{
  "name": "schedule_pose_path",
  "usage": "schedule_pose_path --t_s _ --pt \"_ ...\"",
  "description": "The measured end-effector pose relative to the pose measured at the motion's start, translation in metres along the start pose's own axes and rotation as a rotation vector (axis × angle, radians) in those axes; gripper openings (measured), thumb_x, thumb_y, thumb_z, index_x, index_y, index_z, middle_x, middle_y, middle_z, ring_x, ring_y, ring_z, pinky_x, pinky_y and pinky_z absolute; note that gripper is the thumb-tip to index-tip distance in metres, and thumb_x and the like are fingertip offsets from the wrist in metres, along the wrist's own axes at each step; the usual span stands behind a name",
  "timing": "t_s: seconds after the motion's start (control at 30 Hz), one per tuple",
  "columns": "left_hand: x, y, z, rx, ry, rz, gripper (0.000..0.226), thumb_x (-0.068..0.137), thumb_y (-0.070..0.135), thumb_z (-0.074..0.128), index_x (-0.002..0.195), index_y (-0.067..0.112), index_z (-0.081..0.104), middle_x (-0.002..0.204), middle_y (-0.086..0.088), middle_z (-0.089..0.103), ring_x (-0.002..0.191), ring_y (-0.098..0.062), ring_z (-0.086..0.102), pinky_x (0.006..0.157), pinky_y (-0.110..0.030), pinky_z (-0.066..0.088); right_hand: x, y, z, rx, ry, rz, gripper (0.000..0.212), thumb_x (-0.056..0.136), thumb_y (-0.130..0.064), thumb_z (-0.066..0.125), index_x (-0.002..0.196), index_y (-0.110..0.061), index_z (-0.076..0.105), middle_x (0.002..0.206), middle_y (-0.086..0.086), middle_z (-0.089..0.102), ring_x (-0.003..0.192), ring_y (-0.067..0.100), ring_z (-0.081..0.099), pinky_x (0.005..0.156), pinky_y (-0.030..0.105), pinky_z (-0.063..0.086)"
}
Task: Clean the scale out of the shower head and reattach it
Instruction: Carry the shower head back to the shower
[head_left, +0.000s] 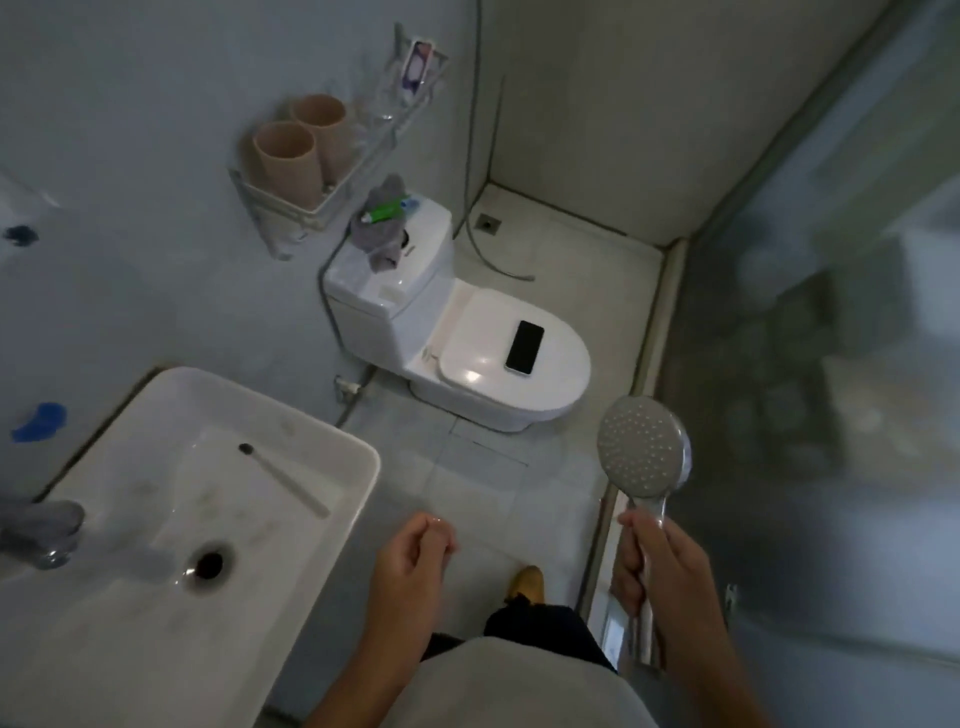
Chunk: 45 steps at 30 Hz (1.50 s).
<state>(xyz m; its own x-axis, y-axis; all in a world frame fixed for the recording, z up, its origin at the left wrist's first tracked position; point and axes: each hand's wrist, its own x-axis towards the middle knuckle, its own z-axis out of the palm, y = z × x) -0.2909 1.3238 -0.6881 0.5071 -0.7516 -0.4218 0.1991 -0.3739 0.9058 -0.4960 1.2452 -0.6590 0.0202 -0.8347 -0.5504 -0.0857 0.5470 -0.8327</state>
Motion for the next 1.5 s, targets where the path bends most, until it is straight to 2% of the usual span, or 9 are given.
schedule_pose_path --t_s 0.1,0.23,0.43,0.53,0.63,0.77,1.07,1.3,1.5 --pt "0.005 -0.004 0.028 0.024 -0.073 -0.039 0.036 0.09 0.021 0.052 0.054 0.022 0.05 0.049 0.006 0.037 0.046 -0.006 0.031 0.046 -0.023 0.025 0.001 -0.007 -0.031 0.068 0.057 0.017 0.023 0.1 -0.016 0.046 0.096 0.004 0.056 0.059 0.009 0.041 0.04 0.017 0.036 0.036 0.025 0.031" --pt "0.01 -0.001 0.077 0.091 -0.144 -0.043 0.038 0.093 0.007 0.046 0.057 0.016 0.051 0.047 0.007 0.036 0.043 -0.006 0.03 0.04 -0.016 0.025 0.008 -0.016 -0.075 0.131 0.108 0.018 0.018 0.097 -0.014 0.049 0.086 -0.002 0.055 0.057 0.011 0.037 0.04 0.018 0.032 0.038 0.026 0.029" --pt "0.013 0.009 0.151 0.13 -0.191 -0.01 0.038 0.092 0.006 0.047 0.055 0.017 0.052 0.045 0.003 0.034 0.042 -0.01 0.025 0.04 -0.018 0.021 0.029 -0.027 -0.147 0.17 0.201 0.043 0.024 0.098 -0.015 0.05 0.081 0.001 0.055 0.055 0.009 0.043 0.038 0.016 0.038 0.034 0.024 0.033" --pt "0.016 0.01 0.182 0.158 -0.202 0.004 0.037 0.091 0.011 0.051 0.054 0.018 0.054 0.044 0.005 0.035 0.044 -0.012 0.026 0.045 -0.021 0.02 0.042 -0.034 -0.174 0.226 0.211 0.041 0.021 0.097 -0.015 0.05 0.092 0.005 0.058 0.056 0.007 0.047 0.039 0.015 0.039 0.034 0.023 0.035" --pt "0.016 0.016 0.205 0.182 -0.222 0.002 0.031 0.084 0.025 0.055 0.054 0.019 0.055 0.045 0.004 0.035 0.044 -0.011 0.027 0.047 -0.023 0.02 0.05 -0.038 -0.194 0.258 0.234 0.046 0.02 0.096 -0.017 0.051 0.09 0.001 0.057 0.058 0.006 0.048 0.041 0.014 0.04 0.035 0.024 0.036" --pt "0.024 0.024 0.228 0.223 -0.255 -0.023 0.037 0.095 0.009 0.048 0.059 0.013 0.055 0.043 0.004 0.037 0.041 -0.01 0.027 0.041 -0.02 0.02 0.057 -0.036 -0.208 0.282 0.26 0.114 0.022 0.096 -0.019 0.053 0.084 -0.001 0.056 0.057 0.008 0.048 0.041 0.015 0.04 0.034 0.024 0.036" --pt "0.084 0.039 0.3 0.295 -0.375 -0.095 0.039 0.096 0.013 0.047 0.058 0.018 0.057 0.048 0.001 0.032 0.043 -0.008 0.027 0.041 -0.022 0.019 0.112 -0.051 -0.229 0.317 0.332 0.178 0.023 0.097 -0.018 0.052 0.078 -0.004 0.053 0.056 0.006 0.048 0.04 0.015 0.041 0.035 0.024 0.037" --pt "0.18 0.09 0.366 0.242 -0.371 -0.018 0.031 0.095 0.008 0.046 0.067 0.006 0.057 0.05 -0.001 0.039 0.045 -0.009 0.031 0.04 -0.017 0.024 0.209 -0.115 -0.242 0.262 0.383 0.167 0.028 0.097 -0.019 0.052 0.072 -0.006 0.051 0.048 0.004 0.045 0.037 0.016 0.039 0.036 0.024 0.035" --pt "0.246 0.13 0.409 0.235 -0.342 0.017 0.029 0.094 0.006 0.046 0.068 0.005 0.057 0.049 0.006 0.042 0.048 -0.007 0.034 0.048 -0.021 0.028 0.286 -0.173 -0.251 0.256 0.416 0.079 0.018 0.096 -0.017 0.051 0.088 -0.003 0.057 0.054 0.007 0.044 0.039 0.016 0.037 0.035 0.024 0.033"
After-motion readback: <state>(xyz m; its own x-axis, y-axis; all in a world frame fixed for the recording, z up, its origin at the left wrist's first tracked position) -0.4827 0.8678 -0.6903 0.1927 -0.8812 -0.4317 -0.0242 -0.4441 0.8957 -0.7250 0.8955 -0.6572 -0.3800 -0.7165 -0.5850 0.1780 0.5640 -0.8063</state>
